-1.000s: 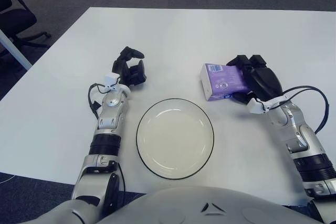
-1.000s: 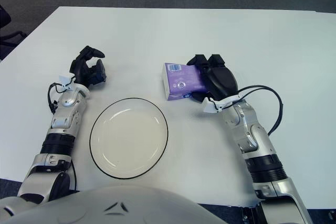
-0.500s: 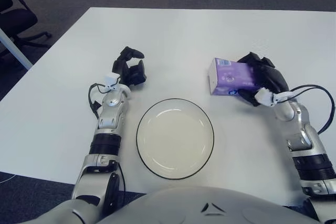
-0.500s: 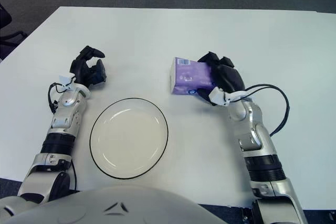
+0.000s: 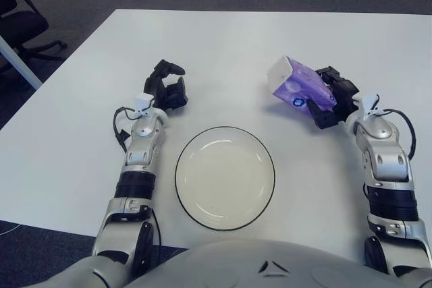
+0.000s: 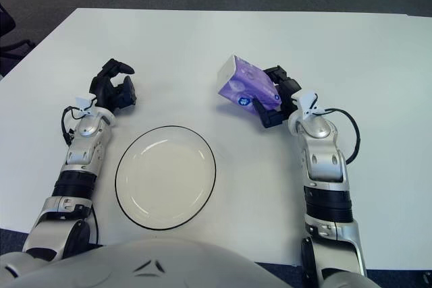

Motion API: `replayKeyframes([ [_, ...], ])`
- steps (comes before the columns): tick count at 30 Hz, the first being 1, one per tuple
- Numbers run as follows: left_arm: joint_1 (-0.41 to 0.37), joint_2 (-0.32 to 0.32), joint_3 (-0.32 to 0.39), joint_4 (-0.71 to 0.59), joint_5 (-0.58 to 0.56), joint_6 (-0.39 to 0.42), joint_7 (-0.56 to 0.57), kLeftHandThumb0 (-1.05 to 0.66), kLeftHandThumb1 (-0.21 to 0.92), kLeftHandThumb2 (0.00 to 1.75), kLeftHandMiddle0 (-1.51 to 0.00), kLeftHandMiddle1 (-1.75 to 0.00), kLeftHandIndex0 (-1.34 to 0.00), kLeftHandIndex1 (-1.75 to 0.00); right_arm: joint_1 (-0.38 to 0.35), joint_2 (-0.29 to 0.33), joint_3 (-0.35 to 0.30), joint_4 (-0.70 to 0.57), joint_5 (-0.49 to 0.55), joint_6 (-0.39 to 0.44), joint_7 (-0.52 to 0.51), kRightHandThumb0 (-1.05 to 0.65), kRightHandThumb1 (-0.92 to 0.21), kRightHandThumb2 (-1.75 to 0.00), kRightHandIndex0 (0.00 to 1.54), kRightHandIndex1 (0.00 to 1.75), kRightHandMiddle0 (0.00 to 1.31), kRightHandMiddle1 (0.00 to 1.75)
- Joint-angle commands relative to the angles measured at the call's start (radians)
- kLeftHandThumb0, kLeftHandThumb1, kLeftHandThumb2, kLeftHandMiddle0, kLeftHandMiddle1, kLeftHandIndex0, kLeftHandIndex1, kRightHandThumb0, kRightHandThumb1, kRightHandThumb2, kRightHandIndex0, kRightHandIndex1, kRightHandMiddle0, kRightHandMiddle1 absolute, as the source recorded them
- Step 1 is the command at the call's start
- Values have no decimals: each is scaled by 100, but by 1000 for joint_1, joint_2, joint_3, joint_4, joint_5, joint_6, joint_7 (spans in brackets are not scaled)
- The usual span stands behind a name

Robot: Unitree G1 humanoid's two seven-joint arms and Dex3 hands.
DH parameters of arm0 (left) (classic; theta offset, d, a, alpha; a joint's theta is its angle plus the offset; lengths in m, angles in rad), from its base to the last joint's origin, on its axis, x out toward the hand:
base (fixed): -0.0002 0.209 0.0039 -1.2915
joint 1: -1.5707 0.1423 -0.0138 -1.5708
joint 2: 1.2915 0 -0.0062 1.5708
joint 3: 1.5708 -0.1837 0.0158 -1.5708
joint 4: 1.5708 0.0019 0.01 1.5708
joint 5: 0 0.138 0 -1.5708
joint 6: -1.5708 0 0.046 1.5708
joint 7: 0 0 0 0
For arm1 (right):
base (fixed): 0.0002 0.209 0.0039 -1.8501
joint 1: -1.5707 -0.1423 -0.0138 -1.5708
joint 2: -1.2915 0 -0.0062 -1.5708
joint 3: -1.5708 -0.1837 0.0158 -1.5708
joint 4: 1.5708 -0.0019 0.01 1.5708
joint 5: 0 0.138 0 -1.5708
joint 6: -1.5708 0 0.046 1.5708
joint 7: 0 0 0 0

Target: Put the tissue paper into the plate.

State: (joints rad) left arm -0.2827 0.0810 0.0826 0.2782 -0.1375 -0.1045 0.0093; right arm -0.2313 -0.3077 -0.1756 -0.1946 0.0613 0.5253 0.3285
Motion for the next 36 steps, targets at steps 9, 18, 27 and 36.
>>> replayKeyframes([
  [9, 131, -81, -1, 96, -3, -9, 14, -45, 40, 122, -129, -175, -55, -175, -127, 15, -61, -62, 143, 158, -39, 0, -10, -154, 82, 164, 54, 175],
  [18, 120, -75, 9, 117, -3, -24, 11, -46, 40, 122, -129, -175, -55, -175, -163, 16, -47, -138, 174, 201, -78, 0, -10, -153, 82, 163, 54, 175],
  [27, 111, -68, 17, 138, 0, -38, 5, -46, 39, 122, -130, -175, -55, -175, -178, -3, 32, -203, 169, 170, -53, 0, -10, -154, 82, 164, 54, 175],
  [36, 106, -77, 25, 142, -8, -40, 11, -46, 39, 123, -129, -175, -56, -175, -187, -25, 127, -266, 125, 170, -45, 0, -10, -155, 81, 165, 54, 175],
])
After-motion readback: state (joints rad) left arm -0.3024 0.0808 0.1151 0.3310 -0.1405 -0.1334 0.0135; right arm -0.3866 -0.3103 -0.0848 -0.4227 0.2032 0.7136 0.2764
